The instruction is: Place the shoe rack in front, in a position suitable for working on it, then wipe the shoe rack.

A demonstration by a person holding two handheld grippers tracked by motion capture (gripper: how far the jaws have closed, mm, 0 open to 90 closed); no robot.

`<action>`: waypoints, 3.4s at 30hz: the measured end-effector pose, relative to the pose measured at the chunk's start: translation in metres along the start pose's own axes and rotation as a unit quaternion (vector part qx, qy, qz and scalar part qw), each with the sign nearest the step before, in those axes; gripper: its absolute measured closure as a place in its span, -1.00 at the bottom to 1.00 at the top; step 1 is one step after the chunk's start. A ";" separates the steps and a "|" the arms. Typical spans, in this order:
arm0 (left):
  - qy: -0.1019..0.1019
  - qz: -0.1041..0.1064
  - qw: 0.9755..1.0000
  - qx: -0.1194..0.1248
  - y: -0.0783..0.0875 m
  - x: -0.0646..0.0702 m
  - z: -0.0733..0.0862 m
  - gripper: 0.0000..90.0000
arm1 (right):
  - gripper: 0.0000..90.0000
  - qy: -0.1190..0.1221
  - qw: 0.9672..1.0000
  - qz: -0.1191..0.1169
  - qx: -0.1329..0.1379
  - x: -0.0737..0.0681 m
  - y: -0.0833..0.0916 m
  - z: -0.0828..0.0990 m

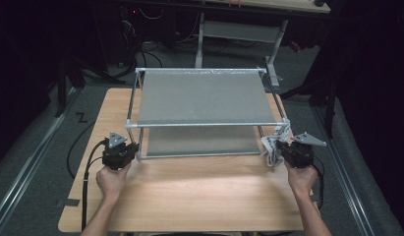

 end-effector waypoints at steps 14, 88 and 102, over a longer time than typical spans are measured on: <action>0.000 0.000 1.000 0.006 0.000 0.000 0.001 0.79 | 0.87 0.002 0.999 -0.001 -0.042 -0.002 -0.029 0.015; -0.013 0.000 1.000 -0.008 0.002 -0.006 0.001 0.79 | 0.88 -0.003 0.997 0.003 -0.079 -0.012 -0.048 0.013; 0.013 -0.004 1.000 -0.003 0.003 -0.017 0.002 0.78 | 0.87 -0.007 0.994 0.024 -0.103 0.002 -0.052 0.031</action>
Point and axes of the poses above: each handheld gripper's, and its own axes: y roughly backward along the jaws, z roughly out of its underside, x roughly to its right, the point moved 7 cm from there along -y, roughly forward along the jaws, and after that the axes turned 14 degrees about -x, right-handed, at the moved point
